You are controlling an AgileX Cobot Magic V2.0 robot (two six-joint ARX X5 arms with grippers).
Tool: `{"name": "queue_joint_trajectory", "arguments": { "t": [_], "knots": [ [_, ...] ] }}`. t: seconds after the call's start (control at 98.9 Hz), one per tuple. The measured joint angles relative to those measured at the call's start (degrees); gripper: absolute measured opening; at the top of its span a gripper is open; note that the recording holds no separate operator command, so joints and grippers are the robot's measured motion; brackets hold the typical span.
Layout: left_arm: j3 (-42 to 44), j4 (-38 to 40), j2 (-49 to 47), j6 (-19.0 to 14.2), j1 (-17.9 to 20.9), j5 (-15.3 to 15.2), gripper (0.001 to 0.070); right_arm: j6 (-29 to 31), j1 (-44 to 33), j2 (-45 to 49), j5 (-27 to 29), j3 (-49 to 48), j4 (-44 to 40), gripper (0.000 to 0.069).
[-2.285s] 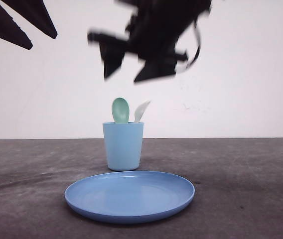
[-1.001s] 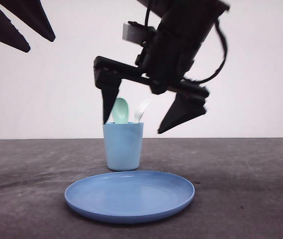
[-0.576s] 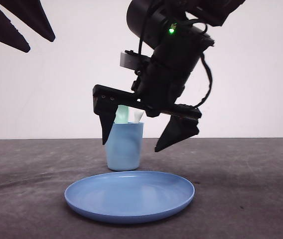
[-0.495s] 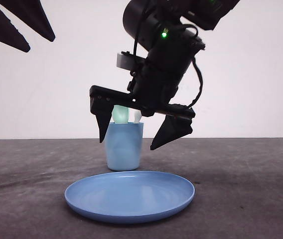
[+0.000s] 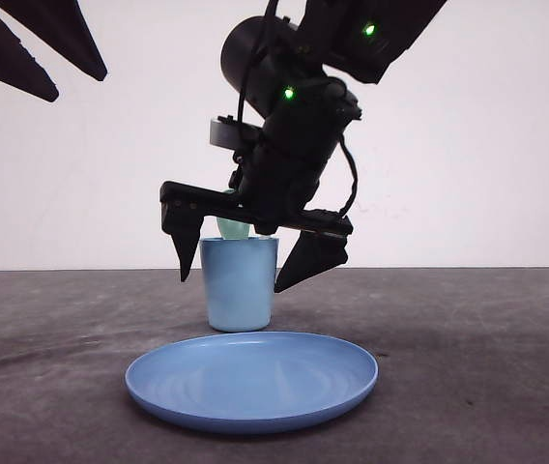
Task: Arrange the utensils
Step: 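Lift the cup with the right gripper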
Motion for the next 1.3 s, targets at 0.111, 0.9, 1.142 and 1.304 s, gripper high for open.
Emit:
{"name": "queue_joint_trajectory", "arguments": {
  "t": [0.111, 0.9, 1.142, 1.304],
  "knots": [
    [0.0, 0.0, 0.0, 0.0, 0.0, 0.0, 0.0291, -0.33, -0.09, 0.07, 0.44, 0.0, 0.11, 0.0628],
    [0.0, 0.26, 0.0, 0.0, 0.0, 0.0, 0.0291, -6.82, 0.35, -7.58, 0.37, 6.45, -11.72, 0.0422],
    [0.0, 0.28, 0.0, 0.0, 0.02, 0.0, 0.0291, -10.58, 1.05, -20.11, 0.13, 6.78, -21.03, 0.0422],
    [0.0, 0.28, 0.0, 0.0, 0.0, 0.0, 0.0291, -11.8, 1.64, -26.75, -0.17, 6.78, -28.94, 0.0422]
  ]
}}
